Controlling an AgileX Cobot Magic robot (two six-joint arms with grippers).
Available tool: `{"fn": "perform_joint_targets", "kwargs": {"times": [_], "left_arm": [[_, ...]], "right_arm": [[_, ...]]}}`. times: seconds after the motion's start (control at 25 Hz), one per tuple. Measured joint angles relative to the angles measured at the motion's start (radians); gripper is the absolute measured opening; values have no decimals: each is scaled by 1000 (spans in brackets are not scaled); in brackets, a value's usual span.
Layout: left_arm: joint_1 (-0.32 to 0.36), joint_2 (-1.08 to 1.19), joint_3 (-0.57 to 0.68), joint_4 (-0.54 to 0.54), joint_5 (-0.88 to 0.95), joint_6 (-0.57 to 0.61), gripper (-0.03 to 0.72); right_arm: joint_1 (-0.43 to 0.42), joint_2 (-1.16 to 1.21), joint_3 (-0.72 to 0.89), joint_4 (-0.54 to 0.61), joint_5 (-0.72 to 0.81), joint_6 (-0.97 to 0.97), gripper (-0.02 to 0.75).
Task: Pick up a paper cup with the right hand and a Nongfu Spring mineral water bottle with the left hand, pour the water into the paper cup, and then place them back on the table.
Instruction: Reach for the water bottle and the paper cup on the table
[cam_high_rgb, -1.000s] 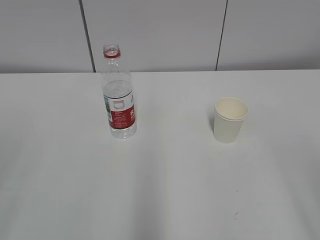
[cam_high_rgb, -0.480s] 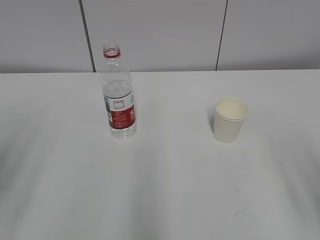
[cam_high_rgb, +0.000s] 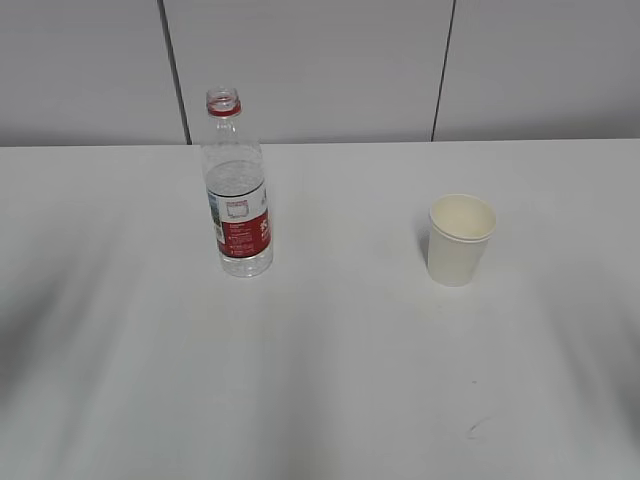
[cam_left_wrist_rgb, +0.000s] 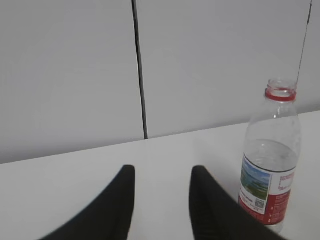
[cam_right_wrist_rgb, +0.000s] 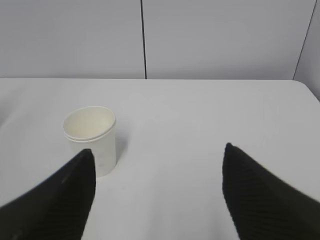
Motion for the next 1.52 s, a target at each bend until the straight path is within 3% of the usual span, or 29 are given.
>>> {"fn": "perform_joint_targets", "kwargs": {"times": [0.16,0.24,0.4,0.6,0.8,1.04,1.52], "left_arm": [[0,164,0,0,-150,0,239],[0,229,0,0,-219,0,239],[0,335,0,0,-323,0,239],[0,418,-1,0,-413,0,239],[0,441,-2,0,-446,0,239],[0,441,-2,0,-452,0,239],[0,445,-2,0,-452,0,240]], "right_arm": [[0,191,0,-24,-148,9,589],[0,299,0,-93,-244,64,589],[0,546,0,-268,-514,157,589],[0,889,-8,-313,-846,192,589],[-2,1134,-57,-362,-893,203,589],[-4,1207,-105,-448,-900,204,589],[-5,1212,-179,-386,-902,207,624]]}}
